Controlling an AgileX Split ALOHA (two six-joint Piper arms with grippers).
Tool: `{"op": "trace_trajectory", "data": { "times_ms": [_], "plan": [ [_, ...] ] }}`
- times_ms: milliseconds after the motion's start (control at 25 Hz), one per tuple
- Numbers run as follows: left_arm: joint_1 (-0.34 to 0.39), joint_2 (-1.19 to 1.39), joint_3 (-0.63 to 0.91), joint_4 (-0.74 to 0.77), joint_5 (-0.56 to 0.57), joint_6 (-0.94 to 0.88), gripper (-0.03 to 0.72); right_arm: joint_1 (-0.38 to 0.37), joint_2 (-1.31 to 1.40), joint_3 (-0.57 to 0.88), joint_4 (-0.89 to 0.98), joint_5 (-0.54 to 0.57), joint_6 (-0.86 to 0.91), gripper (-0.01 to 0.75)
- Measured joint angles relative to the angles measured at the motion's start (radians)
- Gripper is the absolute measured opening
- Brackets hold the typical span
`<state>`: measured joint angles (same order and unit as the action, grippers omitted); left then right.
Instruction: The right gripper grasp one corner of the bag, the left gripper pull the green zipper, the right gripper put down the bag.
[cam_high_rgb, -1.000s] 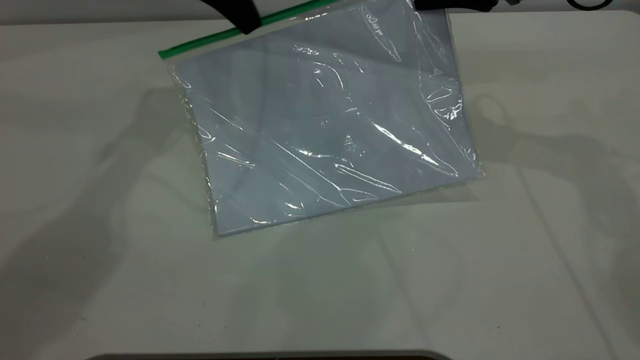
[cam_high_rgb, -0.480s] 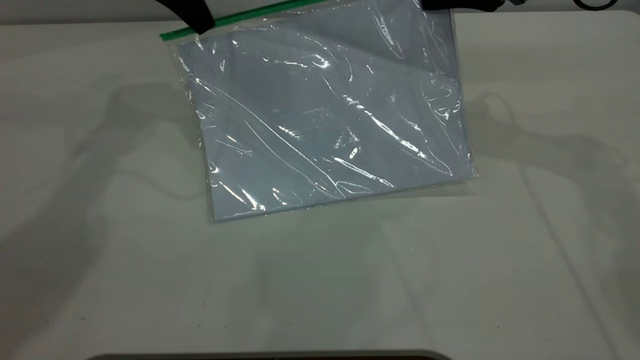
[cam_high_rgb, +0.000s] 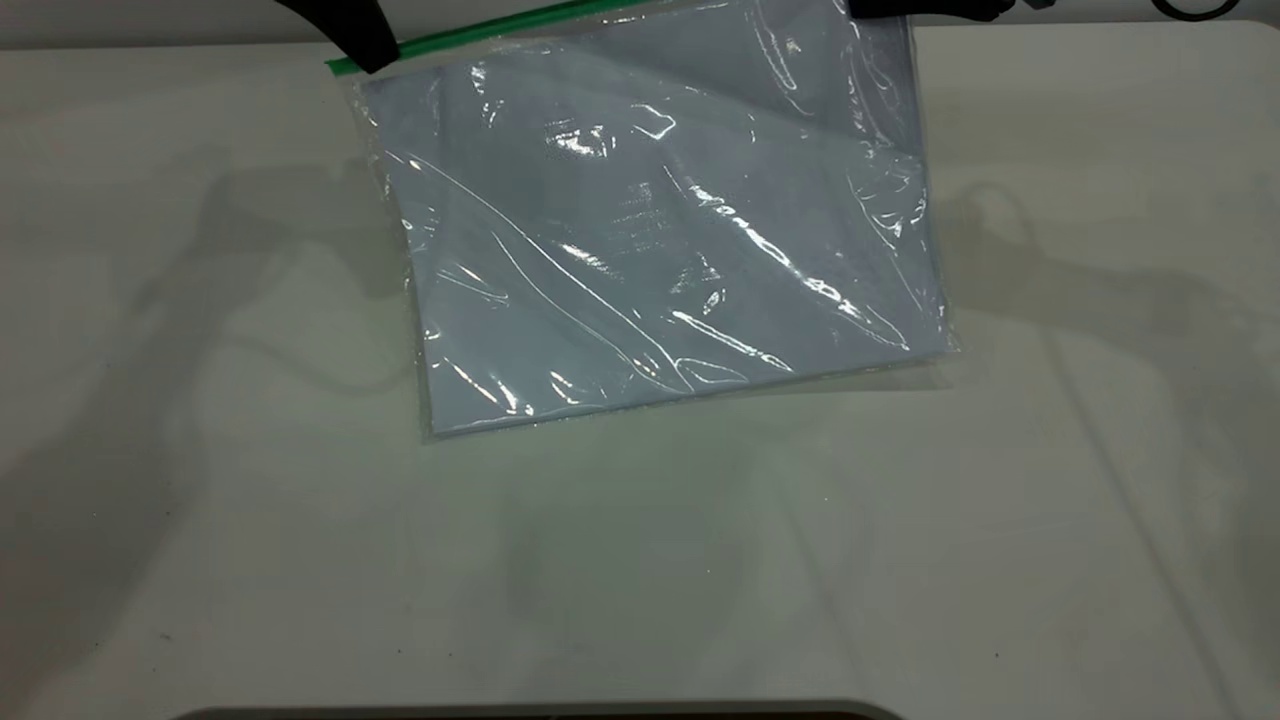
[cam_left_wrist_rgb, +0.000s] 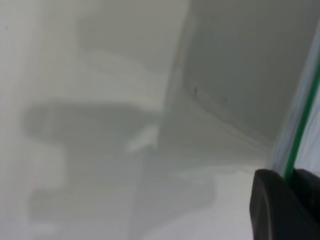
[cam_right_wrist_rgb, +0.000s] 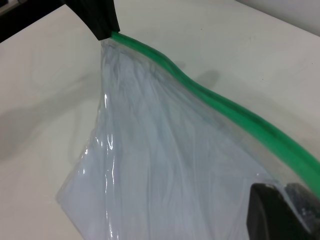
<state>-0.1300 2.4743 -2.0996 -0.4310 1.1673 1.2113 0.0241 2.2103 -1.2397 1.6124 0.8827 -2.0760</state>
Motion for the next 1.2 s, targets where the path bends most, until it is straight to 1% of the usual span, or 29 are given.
{"op": "trace_trajectory", "data": {
  "times_ms": [160,440,600,680,720,800,960,1080,1200],
  "plan": [
    [0.000,0.000,0.000,0.034,0.000,-0.009,0.073,-0.001,0.000,0.000,0.001,-0.004,0.000,0.033],
    [0.000,0.000,0.000,0.035,0.000,-0.012,0.075,-0.001,0.000,0.000,0.001,-0.004,0.000,0.036],
    [0.000,0.000,0.000,0.009,0.000,-0.012,0.093,-0.001,0.000,0.000,0.001,-0.011,0.000,0.071],
    [0.002,0.000,0.000,0.000,0.000,-0.012,0.123,-0.004,0.000,0.000,0.001,-0.020,0.001,0.122],
    [0.003,0.000,0.000,-0.008,0.000,-0.012,0.145,-0.005,0.000,0.000,0.005,-0.024,0.002,0.163],
    [0.007,0.000,0.000,-0.025,0.000,-0.012,0.197,-0.007,0.000,0.000,0.015,-0.026,0.012,0.266],
    [0.008,0.000,0.000,-0.058,0.000,-0.016,0.333,-0.007,0.000,0.000,0.018,-0.047,0.054,0.462],
    [0.008,-0.002,0.000,-0.069,0.000,-0.063,0.425,-0.007,-0.002,0.000,0.019,-0.117,0.107,0.557],
    [0.008,-0.021,-0.012,-0.057,0.000,-0.175,0.486,-0.007,-0.031,0.000,-0.008,-0.244,0.195,0.584]
  ]
}}
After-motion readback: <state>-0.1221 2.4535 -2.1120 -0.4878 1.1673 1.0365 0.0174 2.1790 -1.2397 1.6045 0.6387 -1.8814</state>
